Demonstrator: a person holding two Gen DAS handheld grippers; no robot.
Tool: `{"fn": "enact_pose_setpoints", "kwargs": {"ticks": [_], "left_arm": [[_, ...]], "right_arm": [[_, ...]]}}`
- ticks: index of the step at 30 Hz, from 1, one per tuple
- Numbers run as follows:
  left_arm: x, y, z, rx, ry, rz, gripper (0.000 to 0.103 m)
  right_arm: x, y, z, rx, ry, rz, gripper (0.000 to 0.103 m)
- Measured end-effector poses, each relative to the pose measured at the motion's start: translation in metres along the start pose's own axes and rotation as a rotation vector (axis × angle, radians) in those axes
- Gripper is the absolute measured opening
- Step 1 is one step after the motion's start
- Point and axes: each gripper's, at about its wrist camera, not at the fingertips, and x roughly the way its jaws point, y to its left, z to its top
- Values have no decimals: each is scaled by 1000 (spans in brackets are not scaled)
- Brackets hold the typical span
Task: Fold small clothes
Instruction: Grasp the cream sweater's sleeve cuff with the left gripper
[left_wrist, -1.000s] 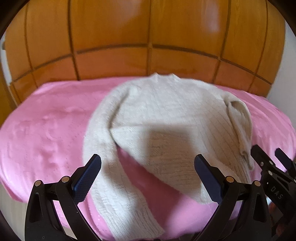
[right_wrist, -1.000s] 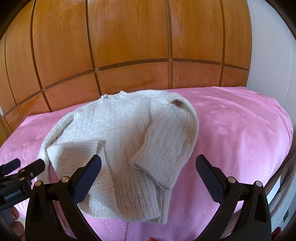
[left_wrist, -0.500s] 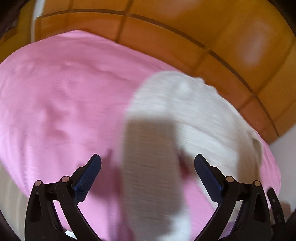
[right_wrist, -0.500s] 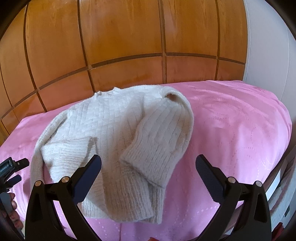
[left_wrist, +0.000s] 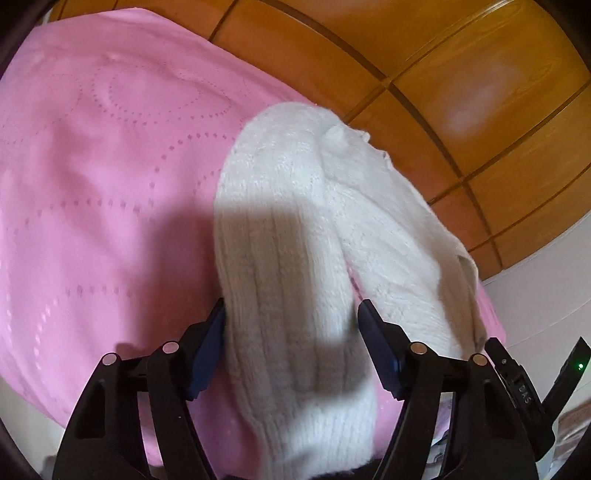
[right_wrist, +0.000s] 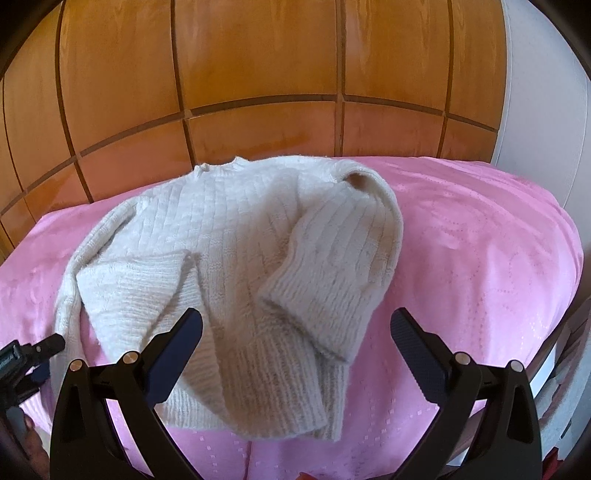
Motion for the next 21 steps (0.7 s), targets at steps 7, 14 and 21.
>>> {"fn": "enact_pose_setpoints", "kwargs": {"ticks": [7,14,21], "left_arm": [[3,2,14,26,85,-20,15],[-39,16,74,134,-26,127,15],[-60,57,164,191,-129,383,15]], "right_arm": [[3,0,0,-3,8,2,101],[3,-5,1,8,2,2,101],[5,-7,2,6,2,-9,101]]}}
